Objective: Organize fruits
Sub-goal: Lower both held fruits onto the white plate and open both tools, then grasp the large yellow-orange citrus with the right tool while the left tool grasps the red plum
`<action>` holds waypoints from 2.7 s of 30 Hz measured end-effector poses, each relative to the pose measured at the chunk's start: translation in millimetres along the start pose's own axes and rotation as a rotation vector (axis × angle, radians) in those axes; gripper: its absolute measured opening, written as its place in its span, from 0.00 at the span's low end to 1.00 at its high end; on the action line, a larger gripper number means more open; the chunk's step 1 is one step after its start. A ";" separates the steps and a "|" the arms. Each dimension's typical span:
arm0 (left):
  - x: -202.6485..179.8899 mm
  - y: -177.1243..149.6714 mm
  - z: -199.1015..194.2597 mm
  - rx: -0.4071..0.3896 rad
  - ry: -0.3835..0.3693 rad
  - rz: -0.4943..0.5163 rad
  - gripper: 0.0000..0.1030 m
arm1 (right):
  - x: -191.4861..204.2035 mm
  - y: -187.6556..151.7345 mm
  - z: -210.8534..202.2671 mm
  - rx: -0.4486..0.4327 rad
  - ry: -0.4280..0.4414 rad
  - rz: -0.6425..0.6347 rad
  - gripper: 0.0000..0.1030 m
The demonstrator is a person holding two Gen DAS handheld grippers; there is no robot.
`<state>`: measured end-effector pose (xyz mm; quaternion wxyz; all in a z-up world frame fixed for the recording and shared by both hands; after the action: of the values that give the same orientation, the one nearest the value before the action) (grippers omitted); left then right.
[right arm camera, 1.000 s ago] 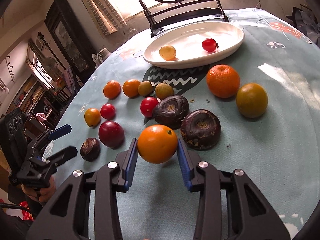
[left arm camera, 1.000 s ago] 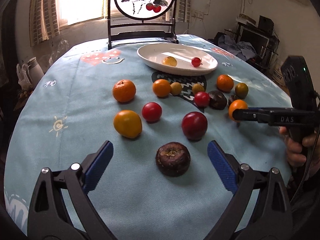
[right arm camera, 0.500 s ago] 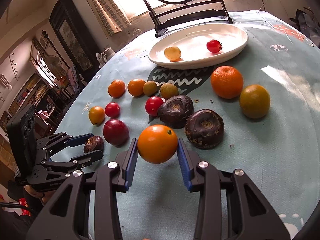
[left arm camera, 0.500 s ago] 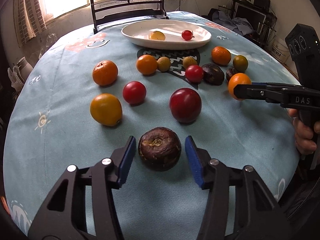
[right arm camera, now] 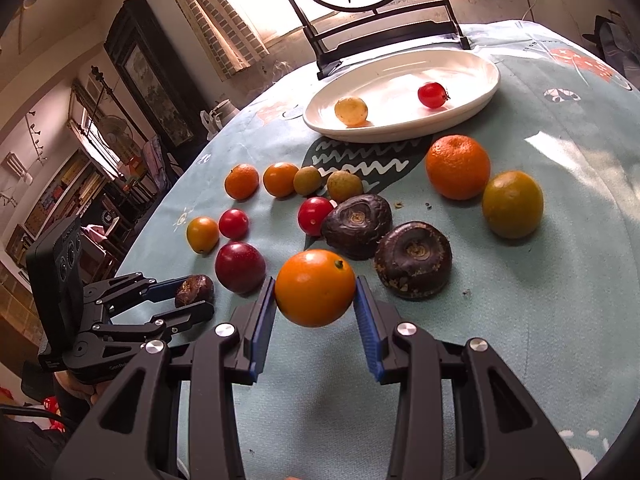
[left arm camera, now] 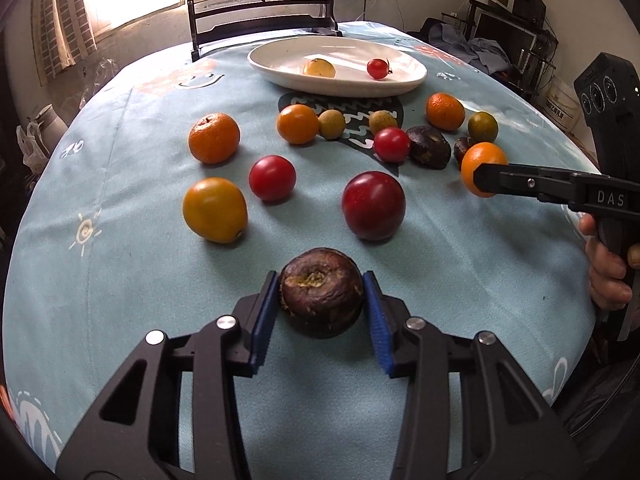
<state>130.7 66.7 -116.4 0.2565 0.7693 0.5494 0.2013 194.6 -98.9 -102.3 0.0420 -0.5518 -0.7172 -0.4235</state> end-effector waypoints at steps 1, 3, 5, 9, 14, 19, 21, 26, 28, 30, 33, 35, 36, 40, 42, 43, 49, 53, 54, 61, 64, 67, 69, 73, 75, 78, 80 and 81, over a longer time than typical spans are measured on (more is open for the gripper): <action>0.6 2.6 -2.6 -0.009 -0.014 -0.011 0.41 | 0.6 0.1 -0.1 0.006 0.013 0.002 0.39; 2.5 11.7 -10.1 -0.036 -0.031 -0.026 0.41 | 1.8 1.3 -0.1 0.028 0.043 0.012 0.39; 3.1 26.7 -17.7 -0.068 -0.040 -0.032 0.41 | 2.8 10.4 -2.9 0.033 0.067 0.017 0.39; 7.5 75.5 -24.9 -0.136 -0.066 -0.036 0.41 | 0.6 56.0 -13.1 -0.047 0.033 -0.007 0.39; 31.8 148.7 7.4 -0.113 -0.045 -0.074 0.41 | -21.1 122.3 6.1 -0.094 -0.119 -0.052 0.39; 56.6 208.8 64.7 -0.030 0.015 -0.094 0.41 | -51.6 156.9 50.8 -0.020 -0.281 -0.086 0.38; 63.6 221.3 86.8 0.006 0.063 -0.072 0.41 | -57.4 160.2 64.9 0.016 -0.306 -0.108 0.38; 74.5 232.4 132.2 0.089 0.087 -0.086 0.41 | -63.3 159.7 82.6 0.066 -0.325 -0.140 0.38; 74.2 233.1 143.2 0.106 0.088 -0.078 0.41 | -64.4 158.8 85.9 0.079 -0.328 -0.147 0.38; 72.8 232.9 150.0 0.121 0.090 -0.071 0.42 | -64.2 159.4 89.0 0.088 -0.337 -0.160 0.38; 74.5 236.3 144.5 0.094 0.152 -0.054 0.72 | -63.0 158.5 86.6 0.090 -0.341 -0.170 0.43; 77.4 238.4 127.4 0.043 0.210 -0.040 0.79 | -57.6 160.1 77.1 0.071 -0.328 -0.179 0.43; 77.6 237.2 117.0 0.022 0.226 -0.036 0.82 | -53.9 161.9 69.1 0.047 -0.318 -0.185 0.43; 72.3 214.5 67.4 -0.077 0.244 -0.062 0.97 | -47.5 165.4 28.7 -0.077 -0.306 -0.208 0.54; 63.9 195.3 46.1 -0.121 0.217 -0.080 0.97 | -52.4 160.8 10.0 -0.142 -0.301 -0.197 0.61; 59.8 185.2 36.6 -0.146 0.211 -0.090 0.97 | -57.6 156.1 3.3 -0.159 -0.306 -0.186 0.61; 36.6 127.8 9.1 -0.232 0.136 -0.158 0.98 | -85.5 117.2 -14.9 -0.144 -0.284 -0.074 0.61; 29.9 100.2 13.6 -0.184 0.101 -0.180 0.98 | -92.7 94.6 -17.2 -0.103 -0.269 -0.033 0.61; 29.1 97.0 12.2 -0.184 0.086 -0.186 0.98 | -92.1 90.5 -18.1 -0.101 -0.259 -0.029 0.61; 16.1 68.1 16.0 -0.139 0.019 -0.171 0.98 | -98.3 70.7 -20.6 -0.066 -0.236 0.028 0.61; 7.8 67.7 12.1 -0.157 0.016 -0.132 0.98 | -98.3 65.5 -16.0 -0.032 -0.253 0.018 0.61; 1.9 67.4 15.1 -0.138 0.044 -0.094 0.98 | -94.2 63.6 -13.8 -0.025 -0.284 -0.020 0.61; -0.9 67.7 15.5 -0.135 0.048 -0.075 0.98 | -93.9 62.7 -12.7 -0.022 -0.302 -0.034 0.61; -0.6 67.0 16.6 -0.129 0.048 -0.077 0.98 | -95.5 61.5 -9.8 -0.007 -0.332 -0.051 0.58; 0.9 66.5 17.0 -0.128 0.047 -0.083 0.98 | -95.2 60.6 -8.2 0.001 -0.339 -0.059 0.53; -0.6 65.8 17.7 -0.124 0.042 -0.079 0.98 | -95.2 59.4 -4.9 0.017 -0.322 -0.058 0.46; -5.2 64.8 18.6 -0.117 0.024 -0.065 0.98 | -97.8 60.1 -5.7 0.016 -0.302 -0.036 0.43; -8.3 64.3 17.6 -0.120 0.008 -0.054 0.98 | -99.5 60.4 -6.1 0.017 -0.278 -0.016 0.43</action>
<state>186.3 38.7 -90.9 0.3053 0.7365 0.5581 0.2300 280.7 -176.1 -117.0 -0.0565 -0.5990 -0.7240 -0.3374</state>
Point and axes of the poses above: each gripper's, at about its wrist camera, not at the fingertips, and z roughly the way its jaws point, x to its left, y to its top, the point moved 9 cm from there along z, roughly the way its jaws point, and after that the axes turned 8 degrees about z, right-handed, at the moved point
